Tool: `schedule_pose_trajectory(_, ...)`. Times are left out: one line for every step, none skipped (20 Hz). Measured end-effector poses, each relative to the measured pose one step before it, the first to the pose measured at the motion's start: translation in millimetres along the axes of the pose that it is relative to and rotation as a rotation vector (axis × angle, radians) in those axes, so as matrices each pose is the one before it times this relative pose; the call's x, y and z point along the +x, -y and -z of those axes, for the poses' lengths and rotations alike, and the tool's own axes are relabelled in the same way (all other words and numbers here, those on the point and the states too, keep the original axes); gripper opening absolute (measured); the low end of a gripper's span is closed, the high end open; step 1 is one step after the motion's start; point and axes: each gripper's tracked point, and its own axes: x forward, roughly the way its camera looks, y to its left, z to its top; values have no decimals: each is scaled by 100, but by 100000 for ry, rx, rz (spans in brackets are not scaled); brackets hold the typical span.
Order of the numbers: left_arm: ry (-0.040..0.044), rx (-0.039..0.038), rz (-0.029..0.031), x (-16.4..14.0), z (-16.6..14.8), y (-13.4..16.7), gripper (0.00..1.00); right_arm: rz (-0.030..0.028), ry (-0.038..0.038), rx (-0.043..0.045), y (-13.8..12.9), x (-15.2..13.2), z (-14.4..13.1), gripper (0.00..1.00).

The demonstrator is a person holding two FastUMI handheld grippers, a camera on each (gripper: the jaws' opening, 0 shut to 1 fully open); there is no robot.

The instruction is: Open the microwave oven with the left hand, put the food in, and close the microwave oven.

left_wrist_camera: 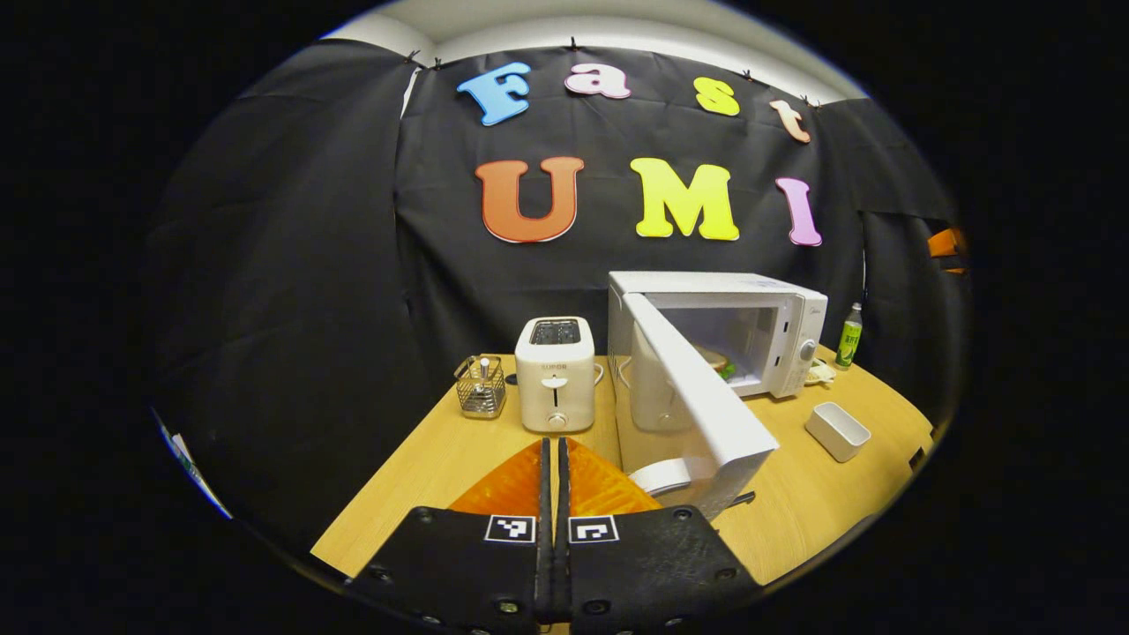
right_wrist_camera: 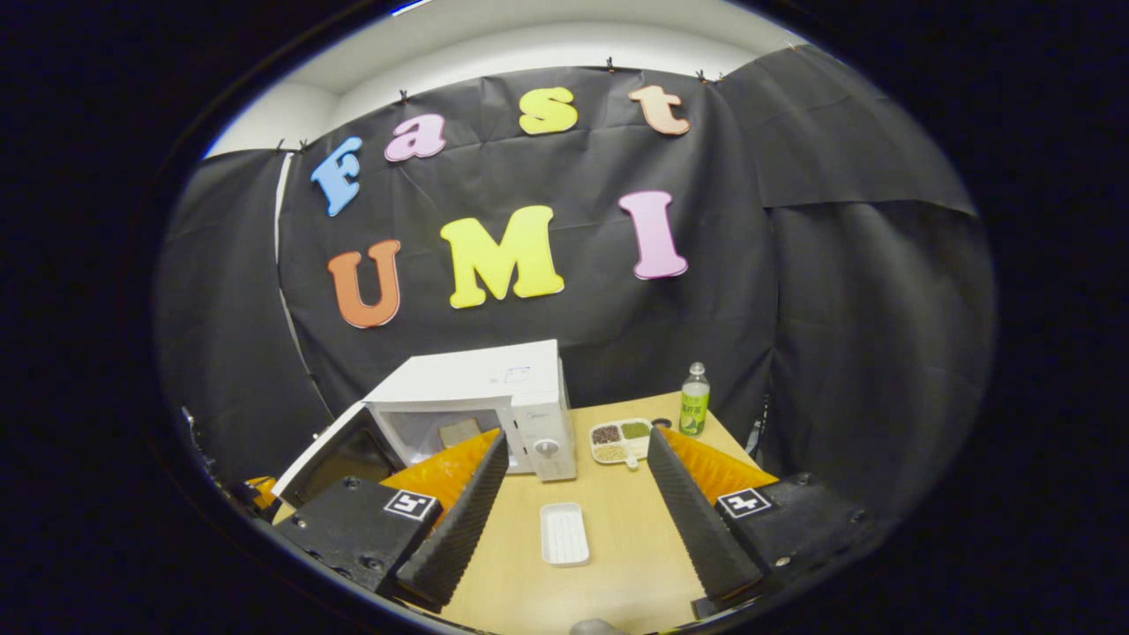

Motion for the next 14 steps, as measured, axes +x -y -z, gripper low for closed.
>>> schedule_pose_trajectory(-1026, -69, -654, 176, 262, -1, 0, 445, -504, -308, 257, -48, 18, 100)
schedule_pose_trajectory(615, -540, 1030, 169, -16, 279, 10, 423, -235, -503, 267, 93, 76, 92)
schedule_pose_trajectory(-40, 32, 797, 160, -34, 564, 0, 780, -373, -557, 304, -59, 27, 92)
schedule_pose_trajectory(-513, 1552, -244, 240, 260, 325, 0, 708, 181, -319, 330, -22, -46, 91)
schedule_pose_trajectory(-344, 2715, -554, 160, 204, 332, 0, 639, 263, 132, 272, -84, -43, 92)
schedule_pose_trajectory(366, 1007, 443, 49, 194, 257, 0, 429, -50, 521, 211, -173, 128, 92)
schedule_pose_trajectory(234, -673, 1817, -29, -137, 613, 0, 164, -38, 330, 78, -149, 105, 92)
schedule_pose_trajectory(-97, -256, 1841, -10, -2, 775, 0, 253, -109, 5, 125, 23, 76, 91)
schedule_pose_trajectory(226, 925, 1090, 6, -9, 740, 0, 80, -23, -170, 78, -150, -37, 92)
schedule_pose_trajectory(452, 1368, 1163, 84, -73, 778, 0, 0, 53, -210, 23, -110, 11, 92)
schedule_pose_trajectory(556, 677, 1715, -109, -92, 828, 0, -33, 36, -90, 70, -126, -77, 92)
schedule_pose_trajectory(526, 1000, 744, -149, -105, 632, 0, -224, -512, -198, -22, -66, 239, 92)
schedule_pose_trajectory(11, 370, 1252, -268, 53, 732, 0, 130, 174, -251, 84, -139, -124, 92)
schedule_pose_trajectory(686, 24, 1298, -70, -227, 715, 0, 219, 367, -56, 142, -64, -206, 100)
